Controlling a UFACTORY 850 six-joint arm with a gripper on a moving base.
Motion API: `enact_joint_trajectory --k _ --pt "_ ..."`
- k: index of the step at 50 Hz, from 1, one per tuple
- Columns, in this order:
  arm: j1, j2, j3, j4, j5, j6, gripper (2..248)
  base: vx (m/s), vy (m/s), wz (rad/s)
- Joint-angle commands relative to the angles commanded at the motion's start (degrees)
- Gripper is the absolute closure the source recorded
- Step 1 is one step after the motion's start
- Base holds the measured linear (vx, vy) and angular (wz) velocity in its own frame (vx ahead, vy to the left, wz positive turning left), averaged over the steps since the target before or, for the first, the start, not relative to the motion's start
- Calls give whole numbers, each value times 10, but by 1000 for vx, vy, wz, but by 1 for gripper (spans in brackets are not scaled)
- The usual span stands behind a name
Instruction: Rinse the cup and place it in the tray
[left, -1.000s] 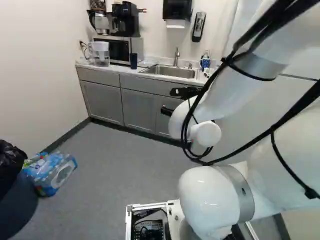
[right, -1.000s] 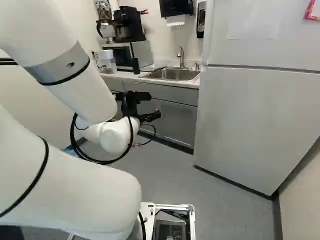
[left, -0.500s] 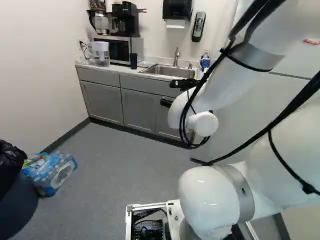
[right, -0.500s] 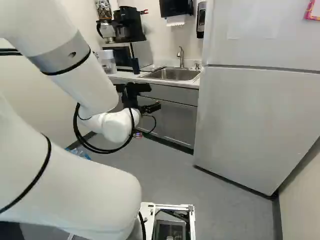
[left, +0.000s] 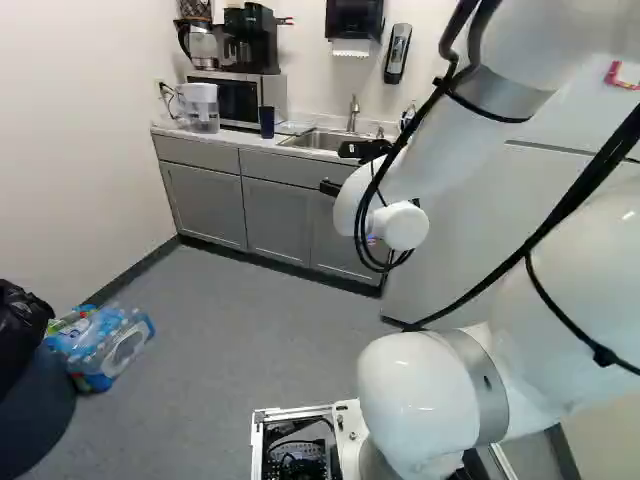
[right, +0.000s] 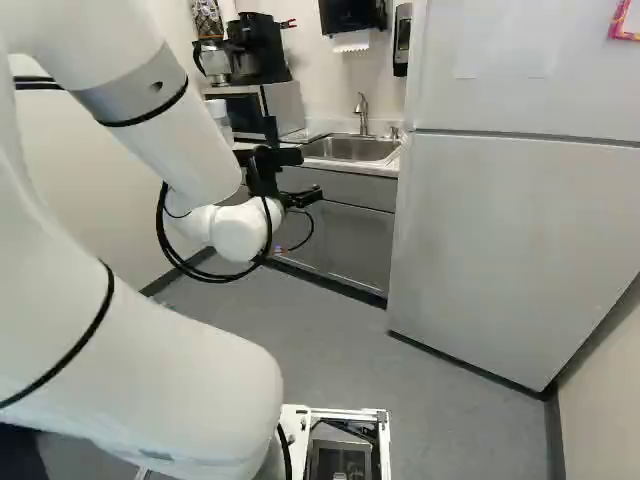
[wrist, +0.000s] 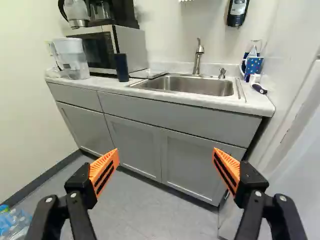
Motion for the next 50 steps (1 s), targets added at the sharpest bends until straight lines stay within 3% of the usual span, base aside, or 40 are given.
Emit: enact_joint_trajectory --k 50 --pt "0 -75 -137 0 -37 0 3 0 0 0"
